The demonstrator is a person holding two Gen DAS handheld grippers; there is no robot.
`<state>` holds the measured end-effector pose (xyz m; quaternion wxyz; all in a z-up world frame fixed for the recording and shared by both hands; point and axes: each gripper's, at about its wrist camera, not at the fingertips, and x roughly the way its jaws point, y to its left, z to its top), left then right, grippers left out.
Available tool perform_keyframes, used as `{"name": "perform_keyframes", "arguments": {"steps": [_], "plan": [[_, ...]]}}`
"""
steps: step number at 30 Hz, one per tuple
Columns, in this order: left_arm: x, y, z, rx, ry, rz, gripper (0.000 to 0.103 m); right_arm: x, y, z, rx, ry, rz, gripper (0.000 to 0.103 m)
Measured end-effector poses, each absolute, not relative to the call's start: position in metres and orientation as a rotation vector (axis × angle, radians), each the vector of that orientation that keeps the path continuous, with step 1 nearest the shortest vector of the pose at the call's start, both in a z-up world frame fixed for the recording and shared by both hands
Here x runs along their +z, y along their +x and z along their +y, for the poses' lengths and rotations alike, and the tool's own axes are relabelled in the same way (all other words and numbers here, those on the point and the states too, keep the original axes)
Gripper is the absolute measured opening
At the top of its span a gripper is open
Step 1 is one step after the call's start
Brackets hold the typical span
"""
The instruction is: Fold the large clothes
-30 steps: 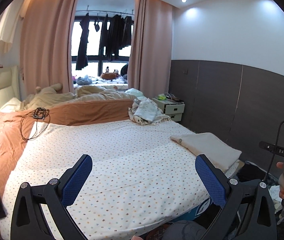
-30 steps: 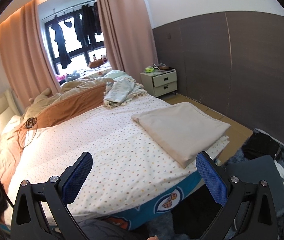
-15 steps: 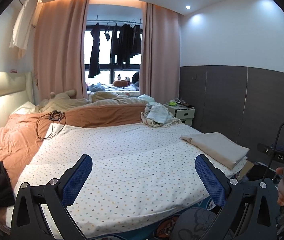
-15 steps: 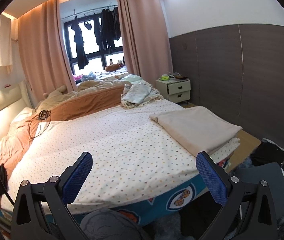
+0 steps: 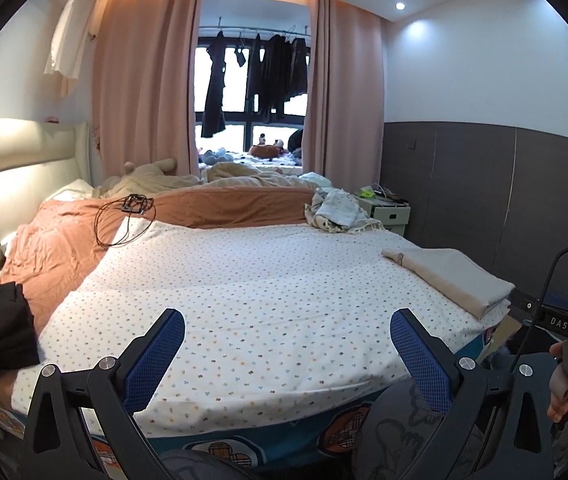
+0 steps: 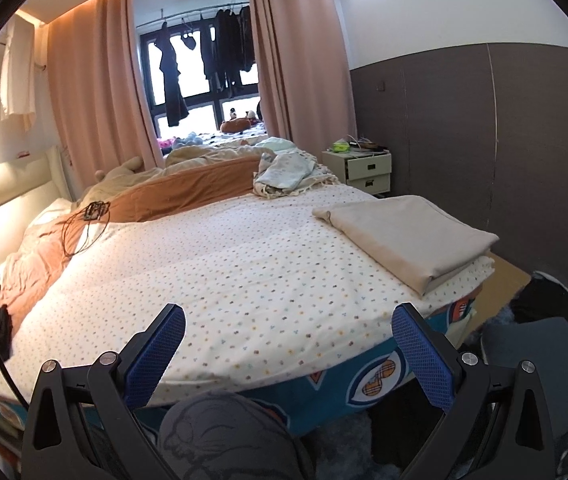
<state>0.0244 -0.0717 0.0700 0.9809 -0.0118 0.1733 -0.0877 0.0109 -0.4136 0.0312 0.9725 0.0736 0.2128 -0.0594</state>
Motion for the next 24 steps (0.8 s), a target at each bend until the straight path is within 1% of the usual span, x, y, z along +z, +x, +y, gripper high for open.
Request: {"name": "perform_keyframes", "arguments": {"steps": [9, 24], "plan": [[0.053, 0.023, -0.067, -0.153, -0.038, 0.377, 0.103, 0.013, 0.011, -0.39, -0.068, 0.125, 0.464, 0.103], [0.051, 0.018, -0.063, -0.162, -0.046, 0.38, 0.103, 0.014, 0.01, -0.385, -0.094, 0.108, 0.452, 0.103]]}}
